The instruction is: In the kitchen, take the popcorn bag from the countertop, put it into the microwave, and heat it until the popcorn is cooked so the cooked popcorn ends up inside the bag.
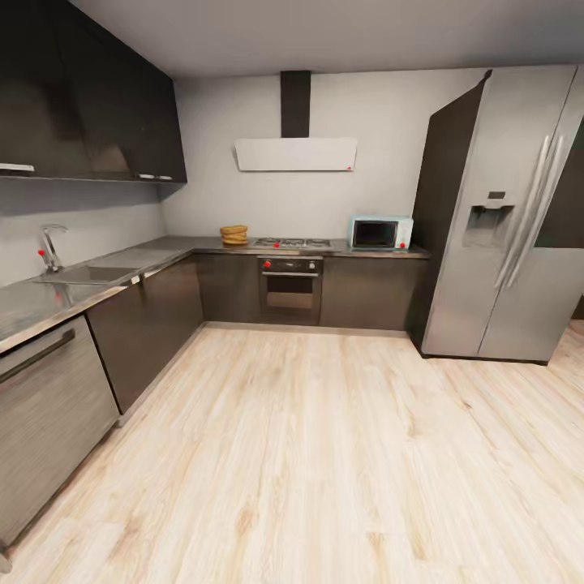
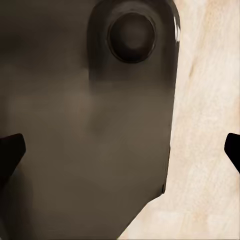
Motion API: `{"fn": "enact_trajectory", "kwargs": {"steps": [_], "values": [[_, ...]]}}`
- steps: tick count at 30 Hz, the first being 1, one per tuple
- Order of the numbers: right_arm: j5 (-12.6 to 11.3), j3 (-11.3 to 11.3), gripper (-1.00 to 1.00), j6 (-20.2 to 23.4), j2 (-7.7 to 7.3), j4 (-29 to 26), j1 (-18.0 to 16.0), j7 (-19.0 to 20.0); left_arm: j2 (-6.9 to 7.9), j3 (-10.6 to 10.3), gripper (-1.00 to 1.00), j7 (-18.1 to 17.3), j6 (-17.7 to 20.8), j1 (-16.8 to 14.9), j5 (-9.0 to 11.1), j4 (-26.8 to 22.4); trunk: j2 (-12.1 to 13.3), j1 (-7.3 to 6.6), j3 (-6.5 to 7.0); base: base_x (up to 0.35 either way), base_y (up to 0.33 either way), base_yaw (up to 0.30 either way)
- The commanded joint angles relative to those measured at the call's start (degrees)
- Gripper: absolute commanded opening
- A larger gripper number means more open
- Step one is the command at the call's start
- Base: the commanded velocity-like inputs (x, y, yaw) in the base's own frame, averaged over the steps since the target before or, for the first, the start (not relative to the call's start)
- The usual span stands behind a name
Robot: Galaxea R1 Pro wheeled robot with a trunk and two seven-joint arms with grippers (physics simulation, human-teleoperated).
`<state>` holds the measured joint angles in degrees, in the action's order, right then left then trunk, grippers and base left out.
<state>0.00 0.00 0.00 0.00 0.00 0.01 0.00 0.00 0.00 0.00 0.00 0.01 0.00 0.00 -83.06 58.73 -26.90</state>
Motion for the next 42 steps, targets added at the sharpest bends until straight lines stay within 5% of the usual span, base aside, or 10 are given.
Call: {"fn": "enact_trajectory", "kwargs": {"steps": [1, 16, 42], "values": [[-0.16, -0.28, 1.00, 0.18, -0.27, 0.06, -0.09, -0.05, -0.04, 0.33, 1.00, -0.15, -0.33, 0.08, 0.33, -0.33, -0.02, 0.00, -0.03, 0.000, 0.000, 0.000], [0.01, -0.07, 1.00, -0.30, -0.01, 0.00, -0.09, -0.05, 0.18, 0.44, 1.00, -0.09, -2.28, 0.08, 0.44, -2.11, -0.02, 0.00, 0.05, 0.000, 0.000, -0.017], [-0.61, -0.26, 1.00, -2.79, 0.00, 0.09, -0.09, -0.09, -0.09, 0.51, 1.00, -0.02, -2.34, 0.08, 0.44, -2.20, -0.02, 0.00, 1.18, 0.000, 0.000, -0.254]]}}
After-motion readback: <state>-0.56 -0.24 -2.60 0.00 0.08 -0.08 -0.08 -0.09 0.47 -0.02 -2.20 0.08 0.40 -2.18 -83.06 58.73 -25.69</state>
